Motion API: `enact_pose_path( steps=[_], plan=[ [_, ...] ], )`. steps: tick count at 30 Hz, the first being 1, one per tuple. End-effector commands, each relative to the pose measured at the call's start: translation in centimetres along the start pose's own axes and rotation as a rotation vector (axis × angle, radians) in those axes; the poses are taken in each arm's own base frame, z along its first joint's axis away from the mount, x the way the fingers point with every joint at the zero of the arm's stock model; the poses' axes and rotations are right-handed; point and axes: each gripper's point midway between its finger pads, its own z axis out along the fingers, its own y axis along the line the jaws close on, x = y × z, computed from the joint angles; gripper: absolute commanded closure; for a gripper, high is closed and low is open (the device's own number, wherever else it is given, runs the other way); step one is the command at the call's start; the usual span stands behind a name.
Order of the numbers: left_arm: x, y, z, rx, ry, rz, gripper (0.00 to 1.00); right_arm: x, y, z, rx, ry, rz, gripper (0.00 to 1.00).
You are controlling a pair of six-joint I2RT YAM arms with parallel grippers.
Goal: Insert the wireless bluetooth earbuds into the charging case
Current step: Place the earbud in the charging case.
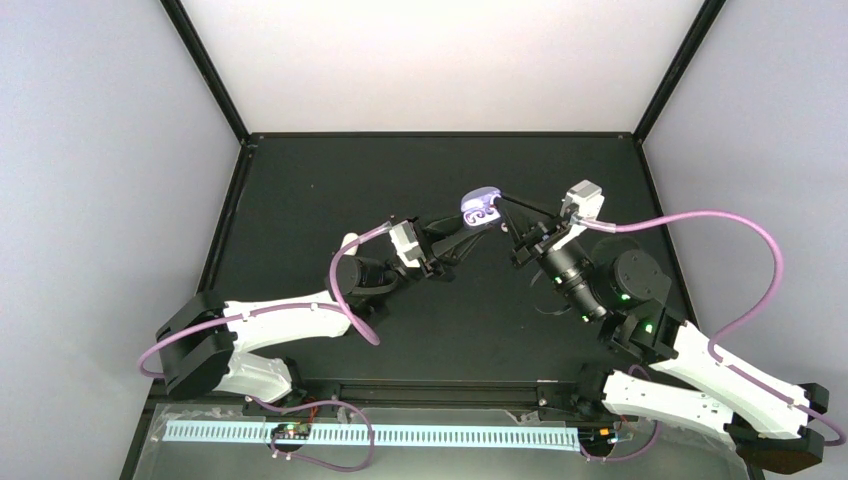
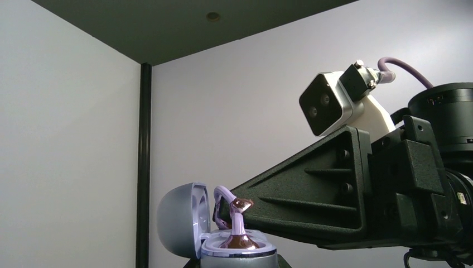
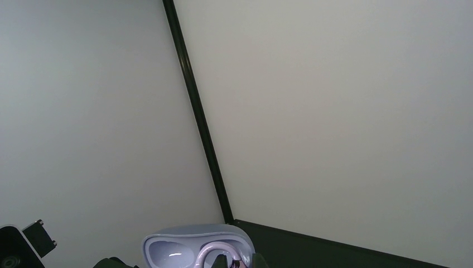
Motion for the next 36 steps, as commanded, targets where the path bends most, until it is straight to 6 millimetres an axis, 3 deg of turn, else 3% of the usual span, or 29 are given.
enact_pose_path(
  steps=[1,21,31,36],
  plan=[
    [-5.0,0.6,1.1,-0.037,-0.168,0.009,0.98,3.6,0.1,0.0,-0.014,0.121,-0.019,0.93],
    [-4.1,0.8,1.1,-0.048,-0.146,-0.013,0.99,2.6,-0.1,-0.4,-0.007,0.099,-0.014,0.78],
    [-3.9,0.8,0.8,-0.050,-0.140,-0.018,0.98,0.8,-0.8,-1.6,0.015,0.079,-0.031,0.59],
    [-3.9,0.6,0.4,-0.037,-0.134,-0.025,0.99,-1.3,-0.6,-3.2,-0.021,0.068,-0.065,0.47]
  ],
)
